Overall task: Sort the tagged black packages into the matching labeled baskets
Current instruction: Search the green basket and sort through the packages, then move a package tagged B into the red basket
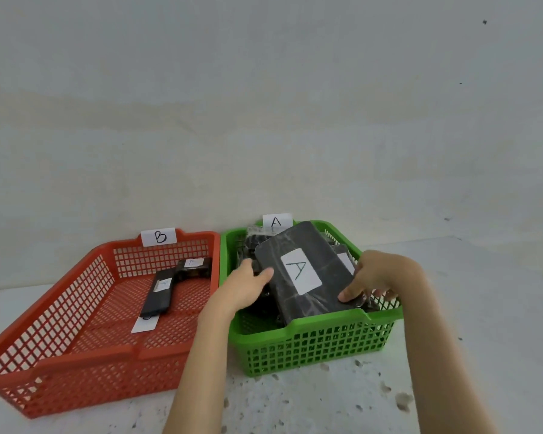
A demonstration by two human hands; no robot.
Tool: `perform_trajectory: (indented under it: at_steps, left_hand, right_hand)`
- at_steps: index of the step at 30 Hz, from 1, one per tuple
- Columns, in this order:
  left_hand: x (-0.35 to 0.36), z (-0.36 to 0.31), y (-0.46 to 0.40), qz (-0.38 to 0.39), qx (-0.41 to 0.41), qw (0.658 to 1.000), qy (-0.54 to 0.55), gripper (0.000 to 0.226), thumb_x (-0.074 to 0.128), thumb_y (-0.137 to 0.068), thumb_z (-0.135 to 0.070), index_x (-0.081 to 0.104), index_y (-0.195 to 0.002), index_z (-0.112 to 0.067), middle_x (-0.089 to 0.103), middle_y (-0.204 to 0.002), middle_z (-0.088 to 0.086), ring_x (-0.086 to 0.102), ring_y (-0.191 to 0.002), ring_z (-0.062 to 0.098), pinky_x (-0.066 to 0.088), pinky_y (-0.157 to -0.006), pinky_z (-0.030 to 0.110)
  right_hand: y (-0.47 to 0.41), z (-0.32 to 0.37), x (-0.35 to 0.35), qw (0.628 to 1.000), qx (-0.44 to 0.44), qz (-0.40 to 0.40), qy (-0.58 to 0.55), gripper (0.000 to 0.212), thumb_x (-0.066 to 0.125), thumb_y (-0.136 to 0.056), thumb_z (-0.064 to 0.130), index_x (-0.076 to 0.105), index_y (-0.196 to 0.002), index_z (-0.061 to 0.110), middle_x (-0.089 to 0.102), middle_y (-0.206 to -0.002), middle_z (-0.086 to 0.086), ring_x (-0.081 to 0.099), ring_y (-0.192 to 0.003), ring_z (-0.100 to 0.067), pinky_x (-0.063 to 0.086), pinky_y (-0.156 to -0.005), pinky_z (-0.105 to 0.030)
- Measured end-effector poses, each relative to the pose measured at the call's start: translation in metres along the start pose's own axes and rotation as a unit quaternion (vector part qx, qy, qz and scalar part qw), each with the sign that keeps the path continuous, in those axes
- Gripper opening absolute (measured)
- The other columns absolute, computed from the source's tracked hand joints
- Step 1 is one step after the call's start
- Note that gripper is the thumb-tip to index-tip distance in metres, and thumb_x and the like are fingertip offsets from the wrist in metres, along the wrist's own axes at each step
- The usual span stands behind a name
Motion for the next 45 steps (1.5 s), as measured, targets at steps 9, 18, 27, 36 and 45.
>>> perform_trajectory:
  at_steps: [9, 18, 27, 36, 45]
  left_hand:
    - [-0.02, -0.03, -0.056, -0.074, 0.058, 0.98, -0.176, 0.046, 0.037, -0.087, 0.005, 0.057, -0.125, -0.013, 0.054, -0.134, 0.012, 0.059, -0.108, 0.031, 0.049, -0.082, 0.027]
    - [-0.009, 0.005, -0.147, -0.069, 0.097, 0.915, -0.387, 0.086, 0.061, -0.087, -0.023, 0.005, -0.152, -0.021, 0.006, -0.16, 0.007, 0.01, -0.146, 0.032, 0.021, -0.117, 0.043]
    - [-0.06, -0.02, -0.116, -0.252, 0.175, 0.92, -0.243, 0.035, 0.054, -0.091, -0.034, 0.053, -0.111, -0.006, 0.066, -0.104, 0.006, 0.059, -0.078, 0.017, 0.046, -0.066, 0.025]
    - [-0.041, -0.018, 0.002, 0.002, 0.155, 0.824, 0.545, 0.015, 0.044, -0.094, -0.016, 0.05, -0.089, -0.003, 0.074, -0.082, 0.016, 0.074, -0.072, 0.022, 0.059, -0.059, 0.024]
    - [-0.011, -0.008, 0.006, 0.02, 0.142, 0.911, 0.387, 0.021, 0.045, -0.095, -0.016, 0.058, -0.107, -0.027, 0.071, -0.101, -0.005, 0.07, -0.087, 0.003, 0.054, -0.071, 0.018]
  right_hand:
    - [-0.015, 0.03, 0.027, 0.997, -0.001, -0.079, 0.027, 0.096, 0.054, -0.083, 0.054, -0.007, -0.149, 0.018, 0.008, -0.151, -0.029, 0.012, -0.137, -0.048, 0.023, -0.111, -0.055]
    - [-0.019, 0.031, 0.027, 0.997, 0.025, -0.071, -0.002, 0.099, 0.059, -0.083, 0.049, -0.006, -0.149, 0.013, 0.008, -0.149, -0.032, 0.014, -0.137, -0.048, 0.027, -0.109, -0.055]
    - [-0.022, 0.036, 0.034, 0.993, 0.032, -0.104, 0.033, 0.097, 0.057, -0.082, 0.051, -0.002, -0.148, 0.013, -0.003, -0.151, -0.033, -0.007, -0.135, -0.057, 0.01, -0.106, -0.067]
    - [-0.012, 0.053, 0.021, 0.891, -0.187, -0.186, -0.369, 0.061, 0.034, -0.092, 0.053, 0.04, -0.136, 0.01, 0.05, -0.133, -0.009, 0.046, -0.121, -0.02, 0.038, -0.1, -0.035]
    - [-0.013, 0.061, 0.035, 0.859, -0.245, -0.041, -0.449, 0.035, 0.066, -0.083, 0.026, 0.054, -0.115, 0.018, 0.067, -0.102, 0.005, 0.064, -0.096, -0.013, 0.051, -0.094, -0.04]
Point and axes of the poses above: each hand's wrist, its own y-axis away from the middle knuckle, its own x-axis out of the palm, z = x × y, the point moved 1 cm from there along -y, towards the middle knuckle
